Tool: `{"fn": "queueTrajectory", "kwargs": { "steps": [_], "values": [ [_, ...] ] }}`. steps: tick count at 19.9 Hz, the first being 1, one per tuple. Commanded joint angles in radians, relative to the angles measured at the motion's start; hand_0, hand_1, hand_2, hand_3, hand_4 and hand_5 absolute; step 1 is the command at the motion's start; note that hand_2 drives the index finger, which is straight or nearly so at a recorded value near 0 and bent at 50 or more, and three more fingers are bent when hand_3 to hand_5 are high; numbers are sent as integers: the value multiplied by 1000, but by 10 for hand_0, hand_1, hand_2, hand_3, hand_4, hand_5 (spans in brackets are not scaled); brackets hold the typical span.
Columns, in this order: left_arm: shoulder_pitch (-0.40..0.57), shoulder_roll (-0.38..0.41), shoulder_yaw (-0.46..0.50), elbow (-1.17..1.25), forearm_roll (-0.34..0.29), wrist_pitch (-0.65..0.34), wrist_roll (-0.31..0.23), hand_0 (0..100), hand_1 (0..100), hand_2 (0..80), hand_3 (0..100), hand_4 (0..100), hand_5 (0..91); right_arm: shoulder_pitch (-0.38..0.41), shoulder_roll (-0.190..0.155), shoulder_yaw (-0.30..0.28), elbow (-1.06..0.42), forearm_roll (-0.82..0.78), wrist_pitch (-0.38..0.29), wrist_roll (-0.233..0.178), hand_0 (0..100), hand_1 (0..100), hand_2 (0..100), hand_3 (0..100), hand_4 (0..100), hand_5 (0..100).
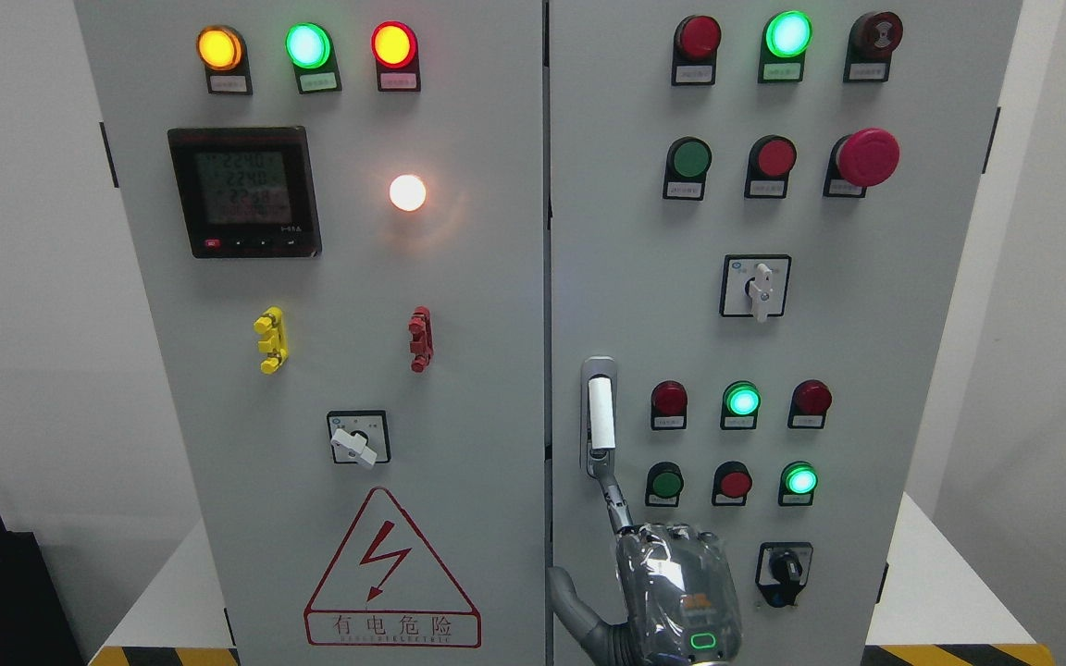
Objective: Release door handle
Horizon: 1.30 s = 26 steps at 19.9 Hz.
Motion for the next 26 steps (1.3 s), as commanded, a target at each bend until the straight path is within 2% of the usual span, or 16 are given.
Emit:
{"fn": "queueTrajectory", "kwargs": {
  "steps": [1,2,3,4,5,6,7,8,10,13,19,23,26],
  "values": [
    [0,0,11,17,0,1,0,120,389,0,0,0,0,63,5,-7,-76,-12,-3,-61,401,245,407,992,862,943],
    [0,0,11,17,0,1,0,120,389,0,0,0,0,73,5,-25,-96,-30,-1,-59,406,288,588,933,790,856],
    [0,0,11,17,0,1,0,120,389,0,0,0,0,73,5,-44,-99,-53,-1,-59,396,289,613,927,776,838],
    [0,0,11,17,0,1,0,120,389,0,0,0,0,70,5,-52,-101,-75,0,-58,379,236,659,921,765,814],
    [0,0,11,17,0,-1,0,120,389,0,0,0,0,65,5,-53,-101,-83,3,-58,401,113,756,977,779,797],
    [2,0,11,17,0,1,0,120,389,0,0,0,0,64,5,-53,-101,-84,5,-56,400,83,788,1000,800,799],
    [0,0,11,17,0,1,0,120,389,0,0,0,0,61,5,-53,-101,-84,8,-49,340,25,910,1000,873,849],
    [0,0,11,17,0,1,0,120,389,0,0,0,0,59,5,-53,-101,-84,9,-23,306,8,975,1000,927,911],
    [0,0,11,17,0,1,0,120,389,0,0,0,0,35,5,-52,-101,-84,22,25,286,0,1000,1000,997,948],
    [0,0,11,17,0,1,0,120,389,0,0,0,0,-7,5,-50,-96,-83,22,39,292,0,1000,1000,1000,959],
    [0,0,11,17,0,1,0,120,389,0,0,0,0,-38,3,-41,-93,-75,28,57,306,0,1000,1000,1000,961],
    [0,0,11,17,0,1,0,120,389,0,0,0,0,-59,3,-41,-87,-38,28,96,310,0,1000,1000,1000,961],
    [0,0,11,17,0,-1,0,120,389,0,0,0,0,-87,3,-39,-70,-12,28,97,309,0,1000,1000,1000,962]
  ]
}}
